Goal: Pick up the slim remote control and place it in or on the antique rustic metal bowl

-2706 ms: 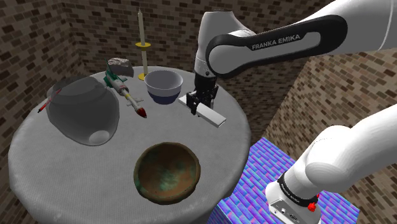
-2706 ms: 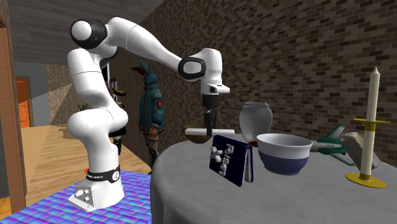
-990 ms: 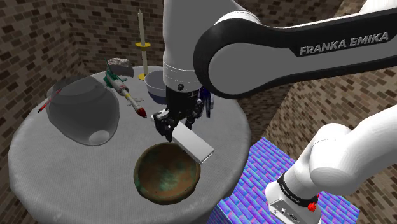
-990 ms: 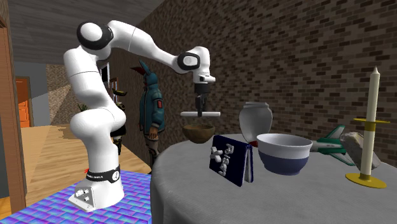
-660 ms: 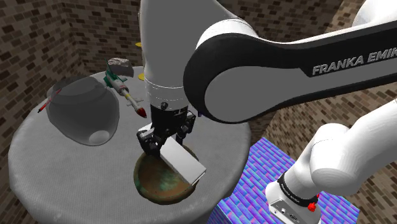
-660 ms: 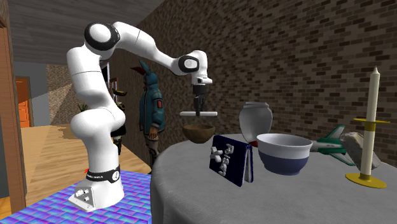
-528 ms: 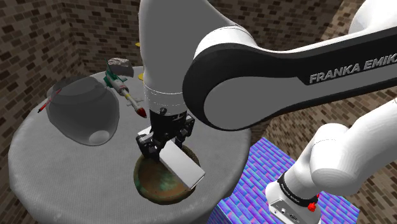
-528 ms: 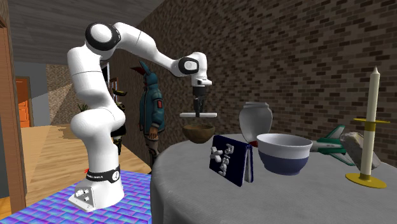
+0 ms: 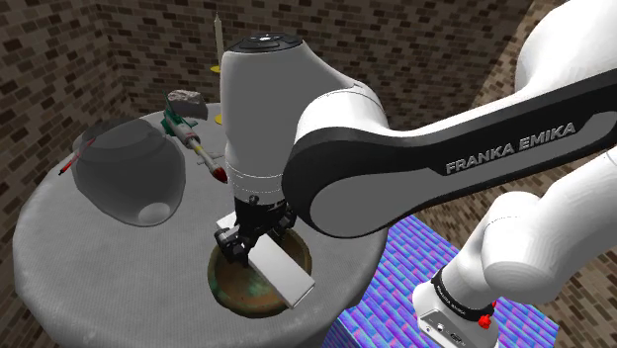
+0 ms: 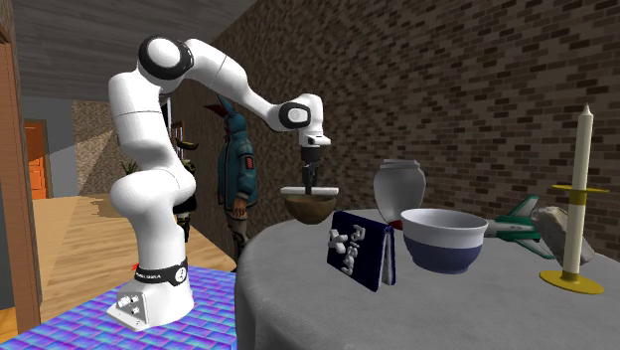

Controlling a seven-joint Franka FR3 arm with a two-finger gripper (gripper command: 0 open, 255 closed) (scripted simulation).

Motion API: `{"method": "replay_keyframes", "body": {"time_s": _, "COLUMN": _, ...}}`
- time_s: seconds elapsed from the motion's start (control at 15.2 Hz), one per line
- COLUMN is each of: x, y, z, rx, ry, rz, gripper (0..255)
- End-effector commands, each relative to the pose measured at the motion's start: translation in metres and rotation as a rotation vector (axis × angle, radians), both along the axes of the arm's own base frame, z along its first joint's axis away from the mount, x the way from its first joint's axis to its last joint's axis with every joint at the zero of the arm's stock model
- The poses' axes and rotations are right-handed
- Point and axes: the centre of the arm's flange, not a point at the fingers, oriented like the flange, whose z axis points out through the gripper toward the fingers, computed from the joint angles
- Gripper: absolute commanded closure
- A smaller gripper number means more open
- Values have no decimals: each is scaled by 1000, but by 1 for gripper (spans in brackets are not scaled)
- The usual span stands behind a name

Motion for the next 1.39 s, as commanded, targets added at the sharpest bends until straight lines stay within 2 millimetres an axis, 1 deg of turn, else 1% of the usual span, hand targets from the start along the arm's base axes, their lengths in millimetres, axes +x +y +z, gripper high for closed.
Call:
{"method": "replay_keyframes", "body": {"time_s": 0.0, "x": 0, "y": 0, "z": -9, "rx": 1, "ry": -1, "rz": 0, "gripper": 255}}
{"method": "replay_keyframes", "body": {"time_s": 0.13, "x": 0, "y": 0, "z": -17, "rx": 1, "ry": -1, "rz": 0, "gripper": 255}}
{"method": "replay_keyframes", "body": {"time_s": 0.59, "x": 0, "y": 0, "z": -17, "rx": 1, "ry": -1, "rz": 0, "gripper": 255}}
{"method": "replay_keyframes", "body": {"time_s": 0.66, "x": 0, "y": 1, "z": -17, "rx": 1, "ry": -1, "rz": 0, "gripper": 0}}
{"method": "replay_keyframes", "body": {"time_s": 0.99, "x": 0, "y": 0, "z": -17, "rx": 1, "ry": -1, "rz": 0, "gripper": 0}}
{"method": "replay_keyframes", "body": {"time_s": 1.19, "x": 0, "y": 0, "z": 23, "rx": 1, "ry": -1, "rz": 0, "gripper": 0}}
{"method": "replay_keyframes", "body": {"time_s": 1.25, "x": 0, "y": -1, "z": 33, "rx": 1, "ry": -1, "rz": 0, "gripper": 0}}
{"method": "replay_keyframes", "body": {"time_s": 1.32, "x": 0, "y": -1, "z": 33, "rx": 1, "ry": -1, "rz": 0, "gripper": 0}}
